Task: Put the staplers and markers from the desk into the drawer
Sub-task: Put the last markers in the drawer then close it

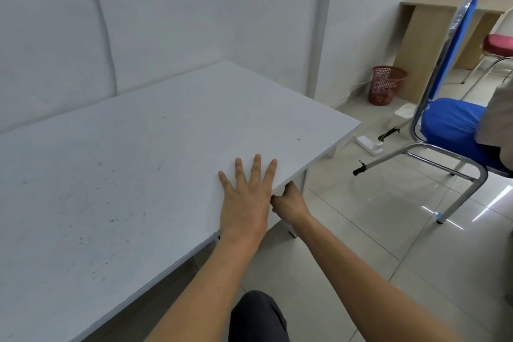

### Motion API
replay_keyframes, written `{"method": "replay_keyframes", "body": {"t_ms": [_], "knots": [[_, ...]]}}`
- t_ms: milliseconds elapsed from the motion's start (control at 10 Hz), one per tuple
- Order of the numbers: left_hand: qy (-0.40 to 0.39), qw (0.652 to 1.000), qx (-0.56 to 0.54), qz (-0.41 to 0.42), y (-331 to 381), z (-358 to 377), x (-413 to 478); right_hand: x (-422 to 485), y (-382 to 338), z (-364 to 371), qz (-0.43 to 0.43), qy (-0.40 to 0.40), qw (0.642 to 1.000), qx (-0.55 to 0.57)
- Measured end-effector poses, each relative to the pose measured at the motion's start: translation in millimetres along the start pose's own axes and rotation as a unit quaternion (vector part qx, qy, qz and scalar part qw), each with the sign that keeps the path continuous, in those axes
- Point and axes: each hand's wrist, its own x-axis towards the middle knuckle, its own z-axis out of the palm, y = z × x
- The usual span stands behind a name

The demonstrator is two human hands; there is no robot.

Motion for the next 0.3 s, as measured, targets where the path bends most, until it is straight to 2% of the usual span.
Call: {"method": "replay_keyframes", "body": {"t_ms": [100, 300], "knots": [[-0.002, 1.0, 0.001, 0.006, -0.9, 0.2, 1.0, 0.0, 2.5, -3.2, 0.01, -0.008, 1.0, -0.007], [-0.035, 0.997, -0.059, 0.017, -4.2, -5.0, 2.4, -18.3, 3.4, -32.6, 0.042, -0.088, 0.994, -0.055]]}}
